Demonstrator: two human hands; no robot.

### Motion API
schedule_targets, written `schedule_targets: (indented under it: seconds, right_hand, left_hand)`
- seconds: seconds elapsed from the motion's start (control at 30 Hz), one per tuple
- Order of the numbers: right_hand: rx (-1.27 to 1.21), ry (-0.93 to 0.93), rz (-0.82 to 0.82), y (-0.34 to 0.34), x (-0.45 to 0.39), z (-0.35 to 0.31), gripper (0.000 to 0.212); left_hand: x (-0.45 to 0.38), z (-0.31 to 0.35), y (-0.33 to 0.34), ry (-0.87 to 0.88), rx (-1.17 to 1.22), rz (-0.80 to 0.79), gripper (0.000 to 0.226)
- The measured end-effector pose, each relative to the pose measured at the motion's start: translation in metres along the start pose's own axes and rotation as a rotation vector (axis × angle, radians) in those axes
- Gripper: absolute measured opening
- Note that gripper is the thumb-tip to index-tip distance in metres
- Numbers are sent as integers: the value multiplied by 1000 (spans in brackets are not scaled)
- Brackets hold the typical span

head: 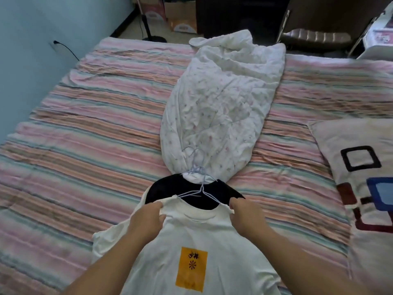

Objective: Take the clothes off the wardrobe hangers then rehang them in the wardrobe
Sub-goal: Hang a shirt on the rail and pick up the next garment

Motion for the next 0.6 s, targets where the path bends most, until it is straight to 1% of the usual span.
schedule_targets:
  seconds: [0.07,0.13,0.17,0.23,0.33,0.43,0.5,0.6]
  right_hand:
    - [-10,24,-39,25,-17,8,12]
    - [-7,41,-57,44,-31,12,10]
    - [-2,44,-58,53,-38,13,14]
    - [-1,42,-66,66,-51,12,19]
    - [-88,111,-76,81,-68,18,9]
    - [-143,186,-26,88,-78,24,6]
    - [-137,209,-12,93,-80,26,5]
    - [-96,199,-47,104,-81,23,4]
  left_hand:
    - [-14,-9,20,-5,-11,-16,42]
    - [-29,-16,34,4,-26,-22,41]
    - [-36,-18,40,12,-28,-21,42]
    - [-52,-18,48,24,-34,-7,53]
    - [-72,-8,53,29,-91,62,64]
    - [-81,-6,74,27,-104,7,73]
    - [-87,-7,87,33,-100,-58,70]
    - [-92,-11,91,45,-115,-53,61]
Point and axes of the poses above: each hand's wrist, its own x-axis away from the middle knuckle, its own y-axis out of the palm, z = x × y, the point moved 9 cm from there along -x, towards the middle knuckle, and after that the axes turned 6 degrees about y, right-handed, at the moved point
